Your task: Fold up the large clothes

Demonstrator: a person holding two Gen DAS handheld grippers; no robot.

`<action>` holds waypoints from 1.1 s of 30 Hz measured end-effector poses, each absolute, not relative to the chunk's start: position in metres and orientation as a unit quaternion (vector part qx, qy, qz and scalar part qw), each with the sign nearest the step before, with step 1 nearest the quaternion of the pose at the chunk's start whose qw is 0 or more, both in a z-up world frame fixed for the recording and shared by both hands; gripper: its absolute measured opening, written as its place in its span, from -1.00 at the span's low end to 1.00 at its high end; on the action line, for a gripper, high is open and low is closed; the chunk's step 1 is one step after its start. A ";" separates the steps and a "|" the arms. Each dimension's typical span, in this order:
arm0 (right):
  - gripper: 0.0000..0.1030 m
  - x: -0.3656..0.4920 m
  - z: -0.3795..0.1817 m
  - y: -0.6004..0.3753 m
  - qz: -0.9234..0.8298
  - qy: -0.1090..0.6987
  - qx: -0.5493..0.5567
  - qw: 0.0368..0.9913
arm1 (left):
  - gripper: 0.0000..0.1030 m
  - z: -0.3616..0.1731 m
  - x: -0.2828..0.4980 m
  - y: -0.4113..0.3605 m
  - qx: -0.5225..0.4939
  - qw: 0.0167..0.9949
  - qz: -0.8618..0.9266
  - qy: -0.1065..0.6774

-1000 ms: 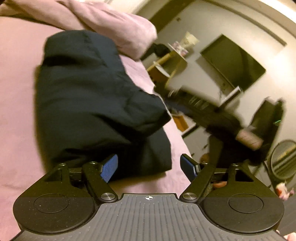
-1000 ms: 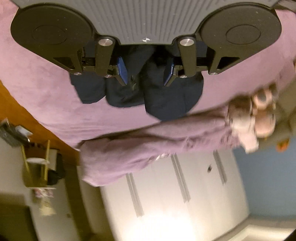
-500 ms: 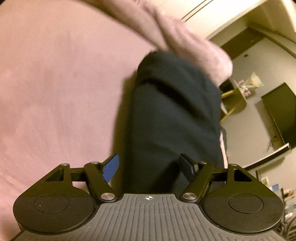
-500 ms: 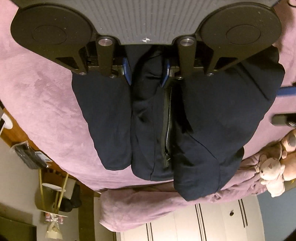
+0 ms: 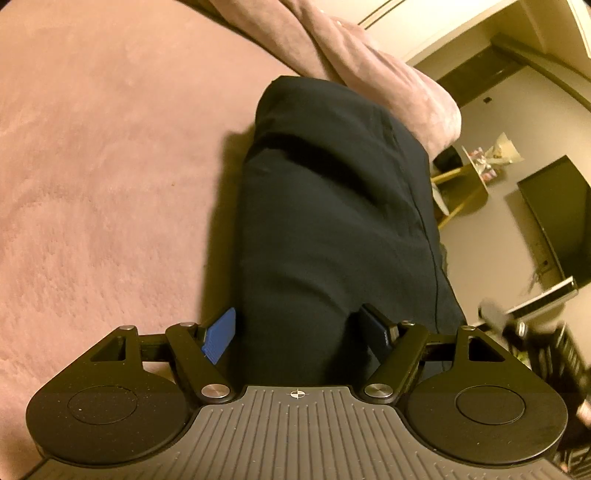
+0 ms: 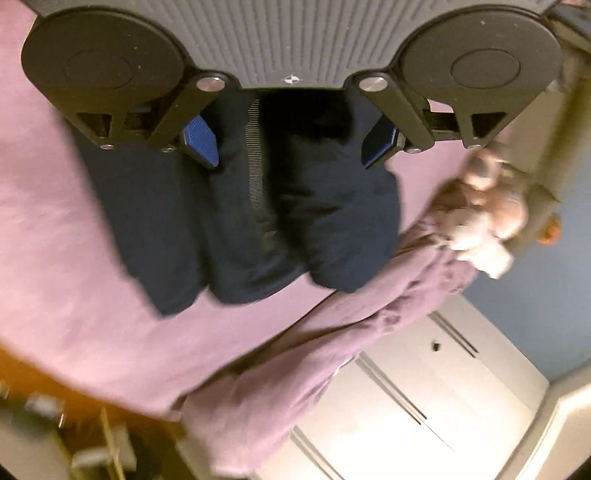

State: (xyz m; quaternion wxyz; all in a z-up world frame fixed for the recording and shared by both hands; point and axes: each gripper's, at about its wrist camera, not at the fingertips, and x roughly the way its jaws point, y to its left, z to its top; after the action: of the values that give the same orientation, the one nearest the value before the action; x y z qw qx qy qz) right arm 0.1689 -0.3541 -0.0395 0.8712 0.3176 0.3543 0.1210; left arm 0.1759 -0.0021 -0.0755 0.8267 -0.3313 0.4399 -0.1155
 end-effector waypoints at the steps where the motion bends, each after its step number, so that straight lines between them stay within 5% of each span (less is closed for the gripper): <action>1: 0.68 0.177 -0.039 -0.351 0.126 0.356 0.314 0.871 | 0.52 -0.075 0.176 -0.004 -0.331 0.827 -0.115 0.440; 3: 0.57 0.190 -0.038 -0.339 0.123 0.358 0.279 0.883 | 0.52 -0.074 0.177 -0.005 -0.328 0.827 -0.114 0.442; 4: 0.34 0.195 -0.038 -0.331 0.122 0.357 0.257 0.890 | 0.52 -0.073 0.177 -0.005 -0.325 0.828 -0.114 0.442; 8: -0.04 0.193 -0.031 -0.313 0.125 0.356 0.210 0.902 | 0.53 -0.072 0.177 -0.006 -0.318 0.829 -0.117 0.444; 11: -0.04 0.191 -0.016 -0.308 0.123 0.342 0.206 0.908 | 0.53 -0.072 0.177 -0.007 -0.315 0.830 -0.117 0.444; 14: 0.18 0.193 -0.009 -0.300 0.136 0.334 0.186 0.914 | 0.55 -0.072 0.177 -0.010 -0.311 0.833 -0.116 0.443; 18: -0.19 0.200 -0.019 -0.279 0.125 0.339 0.131 0.923 | 0.55 -0.072 0.174 -0.008 -0.314 0.833 -0.117 0.441; 28: -0.36 0.179 -0.048 -0.269 0.027 0.328 0.046 0.943 | 0.55 -0.051 0.177 -0.007 -0.290 0.850 -0.110 0.427; 33: -0.22 0.179 -0.056 -0.268 0.025 0.333 0.024 0.942 | 0.51 -0.059 0.195 -0.013 -0.284 0.848 -0.082 0.440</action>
State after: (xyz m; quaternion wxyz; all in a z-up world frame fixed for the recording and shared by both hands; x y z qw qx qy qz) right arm 0.1786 -0.2681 -0.0560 0.9424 0.0244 0.3326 0.0253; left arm 0.1954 -0.0129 -0.0592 0.8478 -0.2841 0.4402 -0.0821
